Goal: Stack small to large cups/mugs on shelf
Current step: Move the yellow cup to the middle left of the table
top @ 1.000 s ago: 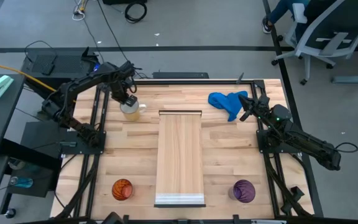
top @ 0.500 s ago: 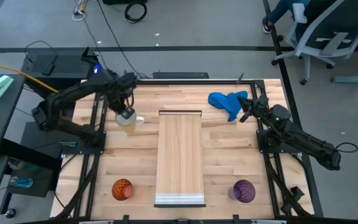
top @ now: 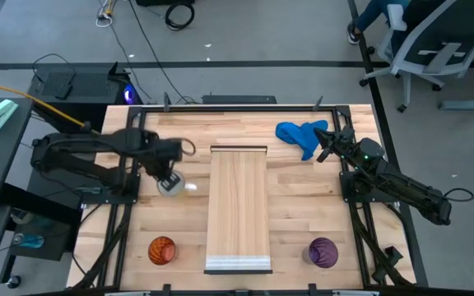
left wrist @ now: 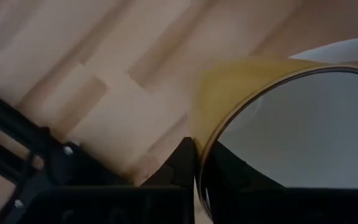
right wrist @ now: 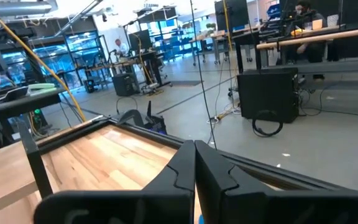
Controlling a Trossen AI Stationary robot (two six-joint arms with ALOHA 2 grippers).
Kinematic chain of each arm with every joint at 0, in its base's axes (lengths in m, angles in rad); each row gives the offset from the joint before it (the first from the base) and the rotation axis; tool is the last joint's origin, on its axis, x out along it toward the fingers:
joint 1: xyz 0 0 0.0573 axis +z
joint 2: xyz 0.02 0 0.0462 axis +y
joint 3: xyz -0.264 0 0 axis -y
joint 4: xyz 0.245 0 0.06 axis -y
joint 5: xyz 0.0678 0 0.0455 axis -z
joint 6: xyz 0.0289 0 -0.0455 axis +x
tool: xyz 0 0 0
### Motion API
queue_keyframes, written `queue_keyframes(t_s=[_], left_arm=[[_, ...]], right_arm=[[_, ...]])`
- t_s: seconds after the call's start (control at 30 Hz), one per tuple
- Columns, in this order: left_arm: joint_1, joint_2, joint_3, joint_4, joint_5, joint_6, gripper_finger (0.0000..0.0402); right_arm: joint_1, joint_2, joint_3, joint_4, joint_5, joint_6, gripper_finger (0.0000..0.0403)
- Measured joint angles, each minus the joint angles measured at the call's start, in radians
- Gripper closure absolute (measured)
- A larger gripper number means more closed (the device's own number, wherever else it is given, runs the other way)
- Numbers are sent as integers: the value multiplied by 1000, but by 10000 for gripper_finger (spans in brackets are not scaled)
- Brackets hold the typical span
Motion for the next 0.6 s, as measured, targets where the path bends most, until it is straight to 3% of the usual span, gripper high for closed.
queue_keyframes(t_s=[0.3,0.6], left_arm=[[-137,20,-95,169,-9,-111,379],[-162,96,-124,208,3,-148,379]], right_arm=[[0,0,0,0,-5,6,393],[0,0,0,-1,-17,21,393]])
